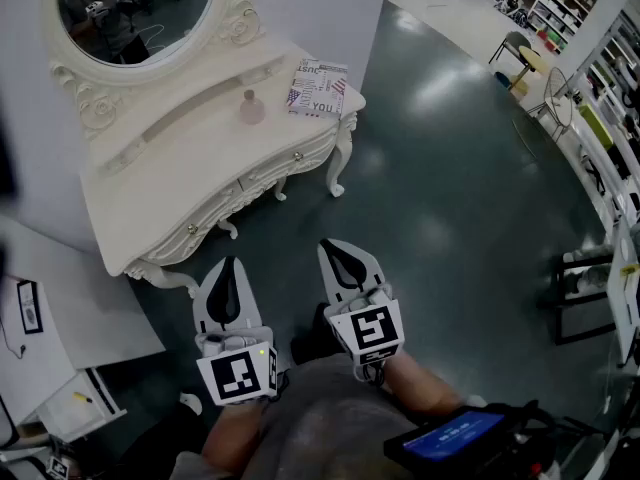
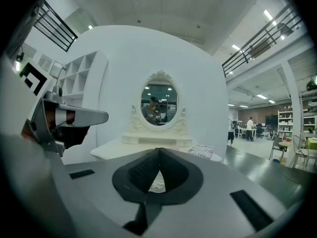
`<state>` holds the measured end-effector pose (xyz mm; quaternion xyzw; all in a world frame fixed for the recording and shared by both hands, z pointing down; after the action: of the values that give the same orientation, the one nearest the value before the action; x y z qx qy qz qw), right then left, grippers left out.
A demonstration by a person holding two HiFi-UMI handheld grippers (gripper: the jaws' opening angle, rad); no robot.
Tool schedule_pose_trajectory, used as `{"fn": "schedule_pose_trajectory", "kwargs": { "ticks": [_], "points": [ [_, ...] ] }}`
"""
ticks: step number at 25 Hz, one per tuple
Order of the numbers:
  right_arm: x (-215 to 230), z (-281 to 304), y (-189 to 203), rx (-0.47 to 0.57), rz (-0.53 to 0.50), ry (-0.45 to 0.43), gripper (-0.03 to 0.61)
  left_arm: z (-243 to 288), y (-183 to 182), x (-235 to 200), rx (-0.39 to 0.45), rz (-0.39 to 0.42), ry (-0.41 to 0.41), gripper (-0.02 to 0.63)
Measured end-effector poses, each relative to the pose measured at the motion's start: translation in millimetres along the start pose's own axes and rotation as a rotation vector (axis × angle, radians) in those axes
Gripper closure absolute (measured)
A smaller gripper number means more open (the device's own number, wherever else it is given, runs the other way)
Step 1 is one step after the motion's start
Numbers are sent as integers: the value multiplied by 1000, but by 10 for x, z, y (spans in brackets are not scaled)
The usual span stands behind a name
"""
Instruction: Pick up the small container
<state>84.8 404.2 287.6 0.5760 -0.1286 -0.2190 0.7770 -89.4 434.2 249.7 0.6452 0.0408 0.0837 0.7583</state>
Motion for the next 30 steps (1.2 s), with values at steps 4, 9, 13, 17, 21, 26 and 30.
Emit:
{"fn": "schedule_pose_trajectory", "kwargs": {
  "ticks": [4,9,13,17,21,26,30],
  "points": [
    [80,62,6,-2,0,-4,566,83,1,21,-4,1,-1,598],
    [199,140,-33,-9,6,-3,566,212,-58,54,-10,4,2,598],
    [303,270,-66,-5,37,-59,565,379,-93,88,-15,7,5,598],
    [518,373,-127,13,41,-47,565,577,-174,157,-5,16,-1,598],
    [784,446,-189,25,44,-38,565,743,-248,247,-3,17,-21,598],
    [1006,534,-215,41,41,-42,565,891,-285,323,-6,22,-34,598],
    [1091,617,-261,41,43,-63,565,985,-345,348,-15,32,-50,598]
  ]
}}
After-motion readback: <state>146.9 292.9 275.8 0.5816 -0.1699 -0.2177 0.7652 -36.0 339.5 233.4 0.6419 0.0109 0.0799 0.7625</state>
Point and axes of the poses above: the fingertips, and each gripper's own axes: z forward along the fingers, x to its right, y out of its underside, the point moved 6 cm from there along -z, backward along the fingers, and after that the axes turned 8 degrees about -x, right-handed, at the moved point
